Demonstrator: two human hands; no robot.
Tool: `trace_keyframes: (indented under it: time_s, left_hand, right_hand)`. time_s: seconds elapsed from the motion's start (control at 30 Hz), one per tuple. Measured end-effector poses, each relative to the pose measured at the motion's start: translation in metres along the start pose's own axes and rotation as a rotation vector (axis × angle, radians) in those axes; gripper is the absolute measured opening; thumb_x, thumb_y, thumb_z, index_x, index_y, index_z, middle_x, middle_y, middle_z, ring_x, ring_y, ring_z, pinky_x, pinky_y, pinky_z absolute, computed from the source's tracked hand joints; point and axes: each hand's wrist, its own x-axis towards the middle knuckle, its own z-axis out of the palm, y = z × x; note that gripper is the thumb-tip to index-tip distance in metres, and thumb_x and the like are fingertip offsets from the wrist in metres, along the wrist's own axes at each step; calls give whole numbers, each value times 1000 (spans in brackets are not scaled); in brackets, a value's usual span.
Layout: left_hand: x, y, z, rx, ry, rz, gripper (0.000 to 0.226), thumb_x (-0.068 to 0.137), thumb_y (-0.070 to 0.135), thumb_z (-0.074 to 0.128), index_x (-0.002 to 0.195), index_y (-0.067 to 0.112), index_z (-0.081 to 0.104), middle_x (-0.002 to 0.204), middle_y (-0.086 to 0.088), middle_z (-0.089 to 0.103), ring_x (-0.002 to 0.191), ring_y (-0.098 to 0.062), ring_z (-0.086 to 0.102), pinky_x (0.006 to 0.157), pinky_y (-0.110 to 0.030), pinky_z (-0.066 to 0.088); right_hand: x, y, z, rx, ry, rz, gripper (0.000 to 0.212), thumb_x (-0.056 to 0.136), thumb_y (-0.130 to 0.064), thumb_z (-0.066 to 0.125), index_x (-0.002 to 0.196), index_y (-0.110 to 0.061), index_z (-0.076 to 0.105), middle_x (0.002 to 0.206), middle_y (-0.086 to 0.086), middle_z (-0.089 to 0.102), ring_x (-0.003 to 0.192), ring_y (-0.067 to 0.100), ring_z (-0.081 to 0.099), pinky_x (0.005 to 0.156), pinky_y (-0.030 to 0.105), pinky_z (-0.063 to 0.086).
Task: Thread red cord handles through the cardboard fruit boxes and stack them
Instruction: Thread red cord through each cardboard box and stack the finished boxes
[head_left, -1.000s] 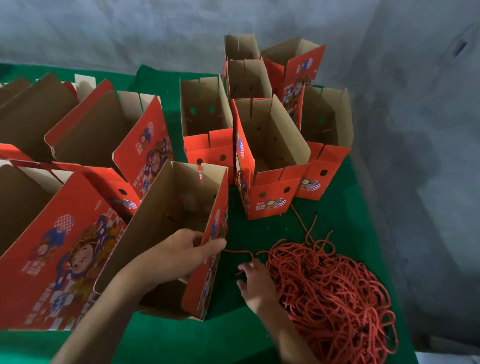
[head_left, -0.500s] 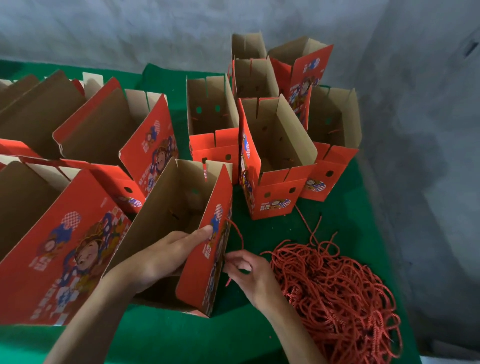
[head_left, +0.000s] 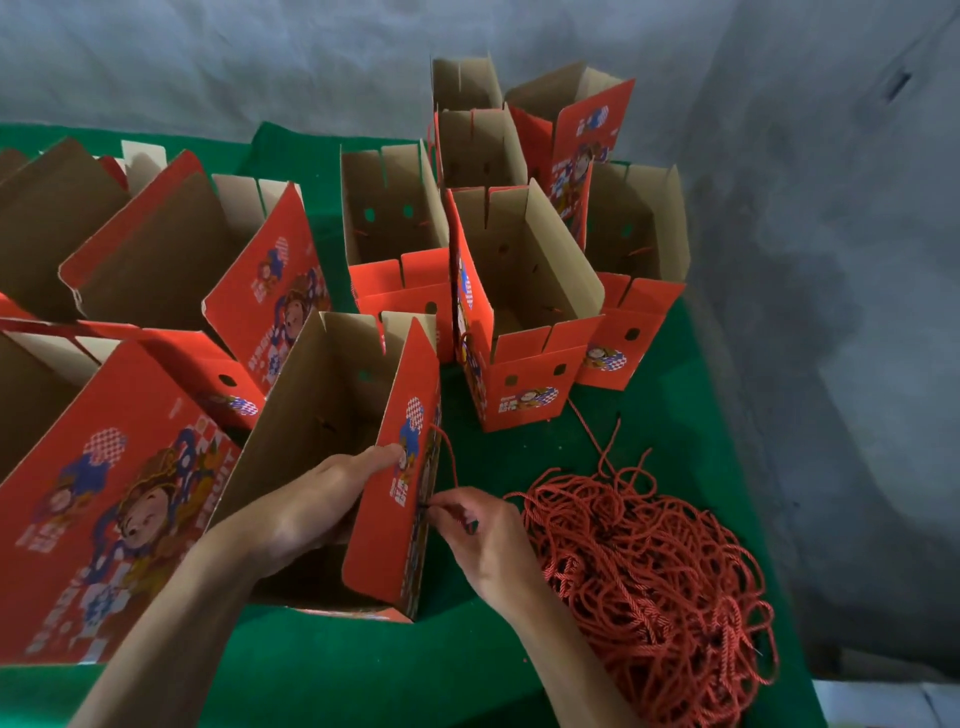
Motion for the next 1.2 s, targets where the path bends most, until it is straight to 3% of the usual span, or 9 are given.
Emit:
trace_keyframes:
  time_s: [0.2, 0.33, 0.4, 0.6, 0.77, 0.93, 1.07, 1.2]
  left_hand:
    - [1, -2, 8, -26, 85, 31, 57, 88, 72, 54, 128, 31, 56, 116, -3, 75, 106, -25, 73, 97, -48, 53]
    - [-2, -4, 11, -3, 180, 108, 67, 83, 68, 67, 121, 13, 67, 108, -12, 76, 98, -32, 75, 98, -54, 53]
    - [-3, -5, 12, 12, 199, 127, 68, 79, 69, 68, 118, 13, 69, 106, -12, 77, 96, -32, 75, 98, -54, 54]
    - [-4, -7, 17, 13, 152, 35, 82, 73, 82, 62, 125, 19, 62, 111, -7, 76, 101, -29, 74, 98, -50, 54]
    - [-8, -4, 21, 28, 171, 28, 89, 67, 88, 61, 124, 18, 64, 110, -6, 77, 100, -28, 75, 98, -48, 55]
    - [-11, 0, 25, 39, 210, 67, 88, 70, 87, 59, 122, 16, 64, 108, -7, 77, 98, -28, 75, 98, -49, 55]
    - [-11, 5, 26, 63, 239, 38, 81, 80, 82, 51, 124, 15, 65, 108, -7, 77, 97, -27, 75, 99, -50, 55]
    - [-14, 12, 30, 106, 215, 35, 84, 82, 86, 39, 123, 18, 67, 109, -5, 77, 99, -24, 75, 99, -49, 55]
  right_hand:
    - [2, -5, -2, -58, -38, -57, 14, 99, -22, 67, 103, -14, 77, 100, -9, 74, 88, -4, 66, 76, 8, 49]
    - [0, -5, -4, -72, -77, -48, 12, 98, -21, 67, 99, -14, 77, 97, -8, 74, 84, 2, 68, 73, 10, 50]
    - [-2, -4, -3, -70, -79, -41, 11, 97, -21, 67, 99, -16, 77, 97, -7, 74, 84, 5, 69, 74, 14, 53]
    - [-5, -3, 3, -98, -11, -36, 12, 99, -23, 66, 99, -21, 77, 98, -12, 73, 86, -1, 67, 73, 8, 50]
    - [-5, -8, 9, -259, 62, -100, 19, 98, -31, 57, 96, -21, 73, 94, -6, 69, 79, 6, 63, 72, 29, 56]
    - [-4, -11, 7, -351, 43, -171, 17, 97, -29, 59, 89, -21, 71, 87, -8, 66, 71, 4, 56, 64, 18, 48]
    - [-3, -15, 6, -358, 27, -144, 20, 96, -32, 56, 89, -21, 71, 88, -7, 67, 70, 5, 57, 64, 26, 53]
    - [-5, -17, 9, -396, 42, -190, 17, 98, -25, 59, 93, -17, 73, 93, -1, 69, 79, 11, 61, 74, 35, 54]
